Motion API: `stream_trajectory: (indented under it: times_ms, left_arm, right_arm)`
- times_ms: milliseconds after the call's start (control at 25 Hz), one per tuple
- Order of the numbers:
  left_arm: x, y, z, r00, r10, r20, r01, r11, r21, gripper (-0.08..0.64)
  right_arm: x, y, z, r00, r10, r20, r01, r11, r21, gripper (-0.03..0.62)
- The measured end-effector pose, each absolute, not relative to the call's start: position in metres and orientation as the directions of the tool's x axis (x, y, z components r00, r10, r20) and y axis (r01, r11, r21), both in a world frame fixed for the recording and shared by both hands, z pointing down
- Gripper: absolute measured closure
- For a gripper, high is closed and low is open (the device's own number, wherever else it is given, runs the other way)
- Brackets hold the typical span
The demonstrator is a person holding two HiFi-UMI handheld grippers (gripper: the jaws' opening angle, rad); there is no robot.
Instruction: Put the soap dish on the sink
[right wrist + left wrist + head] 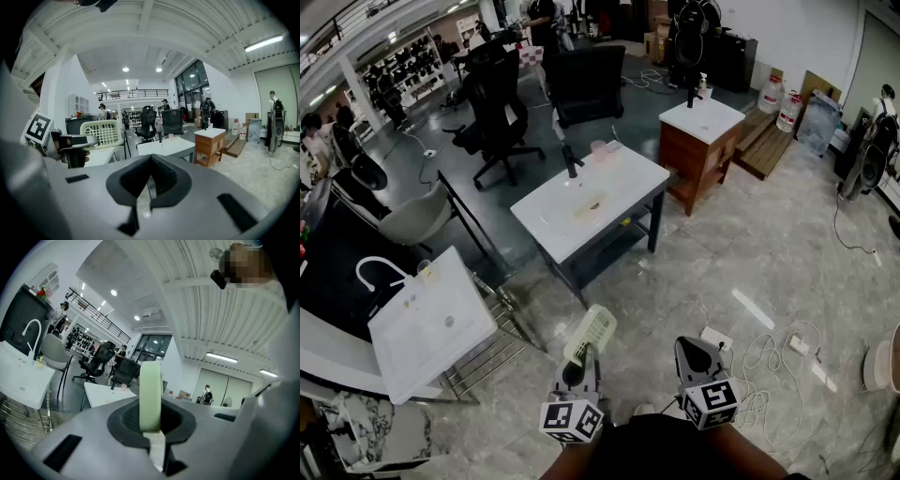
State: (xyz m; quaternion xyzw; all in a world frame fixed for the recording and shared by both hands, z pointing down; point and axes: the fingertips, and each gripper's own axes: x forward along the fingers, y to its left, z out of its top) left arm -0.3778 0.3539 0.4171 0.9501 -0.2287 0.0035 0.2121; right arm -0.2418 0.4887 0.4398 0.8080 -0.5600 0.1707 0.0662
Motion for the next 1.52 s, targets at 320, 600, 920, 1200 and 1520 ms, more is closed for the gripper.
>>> stream_trajectory:
  times_ms: [320, 600, 920, 1200, 1520]
  left_arm:
    - [-0.365, 0.384, 0.422, 0.915, -0.388, 0.108, -0.398, -0.827, 0.398, 0.532]
    - [-0.343, 0.409, 0.422, 0.927, -0.357, 0.115, -0.372, -0.838, 0.398, 0.532]
    - [-0.316, 0.426, 0.421, 0.945, -0.298, 0.134, -0.327, -0.865, 0.381, 0.532]
    - [-0.267, 0.420, 0.424, 0.963, -0.236, 0.132, -0.270, -0.876, 0.400, 0.532]
    - [-0.178, 0.395, 0.436, 0.981, -0.143, 0.133, -0.186, -0.887, 0.423, 0.532]
  right_arm:
    - [-0.232, 0.517, 0.448, 0.331, -0.877, 0.348, -0.914, -0.389, -0.112, 0.594]
    - [-0.210, 0.550, 0.452, 0.377, -0.868, 0.323, -0.884, -0.441, -0.154, 0.594]
    - [-0.196, 0.569, 0.454, 0.399, -0.864, 0.307, -0.872, -0.461, -0.166, 0.594]
    - [-0.164, 0.576, 0.458, 0.442, -0.838, 0.320, -0.842, -0.510, -0.173, 0.594]
    - [-0.097, 0.560, 0.463, 0.506, -0.790, 0.345, -0.808, -0.574, -0.129, 0.594]
